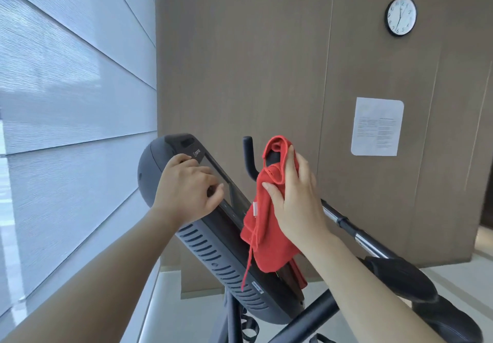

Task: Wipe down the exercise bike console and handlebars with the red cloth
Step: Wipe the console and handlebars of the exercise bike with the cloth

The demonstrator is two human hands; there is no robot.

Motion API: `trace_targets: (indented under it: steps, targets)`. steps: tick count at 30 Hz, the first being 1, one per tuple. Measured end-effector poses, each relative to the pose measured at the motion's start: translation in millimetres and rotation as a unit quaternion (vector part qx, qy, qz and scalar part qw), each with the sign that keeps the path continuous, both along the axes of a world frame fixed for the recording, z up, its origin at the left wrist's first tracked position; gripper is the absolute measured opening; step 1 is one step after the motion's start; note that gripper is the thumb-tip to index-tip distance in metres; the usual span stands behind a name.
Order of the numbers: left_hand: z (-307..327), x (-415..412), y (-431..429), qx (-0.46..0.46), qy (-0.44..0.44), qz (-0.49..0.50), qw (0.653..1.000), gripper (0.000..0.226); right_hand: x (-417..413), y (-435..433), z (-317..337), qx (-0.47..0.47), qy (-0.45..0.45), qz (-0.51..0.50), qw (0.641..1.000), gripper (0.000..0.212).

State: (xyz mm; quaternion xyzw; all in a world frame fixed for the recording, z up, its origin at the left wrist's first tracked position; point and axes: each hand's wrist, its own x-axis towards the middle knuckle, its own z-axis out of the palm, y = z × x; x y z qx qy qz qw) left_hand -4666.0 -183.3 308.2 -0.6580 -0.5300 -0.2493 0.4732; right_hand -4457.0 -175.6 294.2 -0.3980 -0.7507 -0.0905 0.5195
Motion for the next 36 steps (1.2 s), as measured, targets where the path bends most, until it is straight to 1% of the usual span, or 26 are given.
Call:
trace_targets:
  steps: [4, 7, 9, 11, 14, 17, 19, 21, 22, 23, 26, 28, 30, 32, 34, 36]
  targets:
    - [1.0, -1.0, 2.2, 0.002, -0.001, -0.014, 1.0, 0.041, 5.6, -3.5, -15.4, -0.007, 0.011, -0.006, 1.0, 0.065]
    - [2.3, -1.9, 2.1, 0.003, -0.006, -0.025, 1.0, 0.04, 19.0, -7.8, -13.0, -0.025, 0.014, 0.025, 0.999, 0.045]
    - [2.8, -2.4, 2.0, -0.001, -0.009, -0.032, 0.999, 0.039, 28.7, -11.6, 0.1, -0.017, 0.025, 0.038, 0.999, 0.03]
    - [3.2, -3.8, 2.3, -0.003, -0.006, -0.045, 0.999, 0.038, 34.9, -15.9, 18.9, 0.001, 0.046, 0.031, 0.998, 0.024]
    - [2.6, -6.4, 3.3, -0.011, 0.001, -0.055, 0.998, 0.036, 33.3, -21.4, 52.5, 0.045, 0.066, -0.002, 0.997, 0.034]
    - [0.8, -7.8, 3.7, -0.015, 0.003, -0.062, 0.998, 0.035, 13.0, -23.6, 83.9, 0.066, 0.047, -0.014, 0.997, 0.035]
    - [1.8, -9.3, 3.4, -0.024, 0.003, -0.075, 0.997, 0.036, -5.3, -22.5, 90.8, 0.03, -0.028, -0.027, 0.999, 0.033]
    - [3.1, -11.5, 4.0, -0.034, 0.006, -0.091, 0.995, 0.037, -18.3, -18.9, 80.9, -0.026, -0.138, -0.08, 0.987, 0.03]
    - [2.5, -12.0, 3.9, -0.036, 0.01, -0.097, 0.995, 0.037, -20.9, -17.3, 72.2, -0.031, -0.174, -0.108, 0.978, 0.03]
    - [1.4, -11.7, 3.5, -0.034, 0.014, -0.104, 0.994, 0.038, -21.0, -16.9, 63.6, -0.021, -0.187, -0.126, 0.974, 0.032]
    - [5.2, -16.7, 1.2, -0.033, 0.031, -0.14, 0.989, 0.036, -15.0, -22.0, 44.3, 0.02, -0.166, -0.144, 0.975, 0.041]
    - [7.8, -28.7, 3.3, -0.034, 0.062, -0.167, 0.983, 0.037, -6.0, -26.2, 32.4, 0.034, -0.169, -0.145, 0.974, 0.046]
    - [10.6, -40.5, 6.7, -0.017, 0.068, -0.189, 0.979, 0.036, 2.4, -33.8, 19.6, 0.014, -0.179, -0.138, 0.974, 0.054]
    - [11.8, -43.5, 7.2, -0.001, 0.038, -0.197, 0.98, 0.035, 5.1, -40.4, 9.8, -0.014, -0.185, -0.131, 0.974, 0.063]
    - [10.3, -40.2, 5.4, 0.008, 0.025, -0.196, 0.98, 0.036, 0.5, -41.4, 9.2, -0.025, -0.143, -0.121, 0.982, 0.065]
    - [8.6, -38.7, 4.5, 0.008, 0.024, -0.201, 0.979, 0.037, -9.2, -38.7, 16.9, -0.019, -0.067, -0.114, 0.991, 0.057]
